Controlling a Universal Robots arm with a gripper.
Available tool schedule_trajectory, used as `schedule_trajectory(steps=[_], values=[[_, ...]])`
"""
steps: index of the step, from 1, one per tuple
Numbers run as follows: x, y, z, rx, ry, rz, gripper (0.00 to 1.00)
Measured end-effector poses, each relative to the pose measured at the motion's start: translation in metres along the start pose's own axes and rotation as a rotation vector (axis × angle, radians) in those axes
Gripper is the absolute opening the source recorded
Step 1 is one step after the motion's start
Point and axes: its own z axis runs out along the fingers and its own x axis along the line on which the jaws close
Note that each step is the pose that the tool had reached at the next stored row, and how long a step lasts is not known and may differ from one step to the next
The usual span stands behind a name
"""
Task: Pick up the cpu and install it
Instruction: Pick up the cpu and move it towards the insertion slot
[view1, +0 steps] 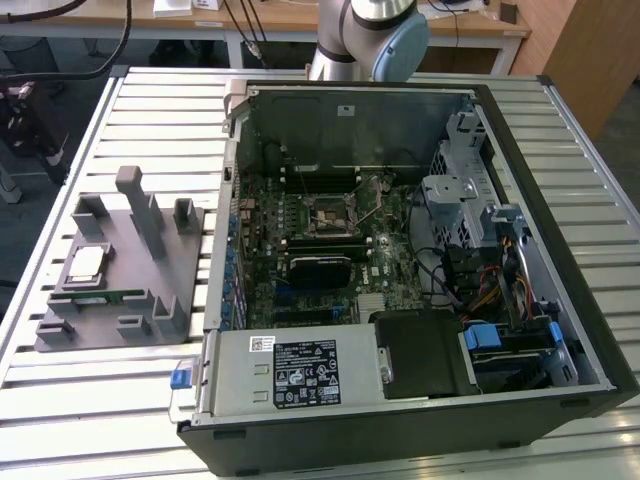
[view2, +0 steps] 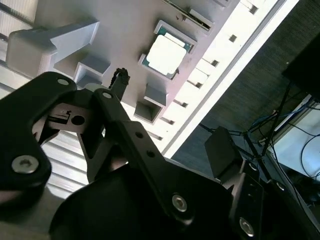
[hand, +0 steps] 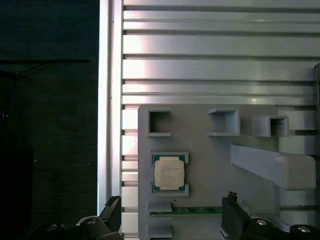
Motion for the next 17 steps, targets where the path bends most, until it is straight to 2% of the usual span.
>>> schedule_trajectory(steps=[4, 10, 17], values=[[0.0001, -0.0013, 0.0073, -0.0005, 0.0034, -0.028, 0.88], [0.0003, -0.0025, 0.0182, -0.0005, 0.0106, -0.032, 0.88], [0.0005, -0.0032, 0.0308, -0.0006, 0.0111, -0.032, 0.88]])
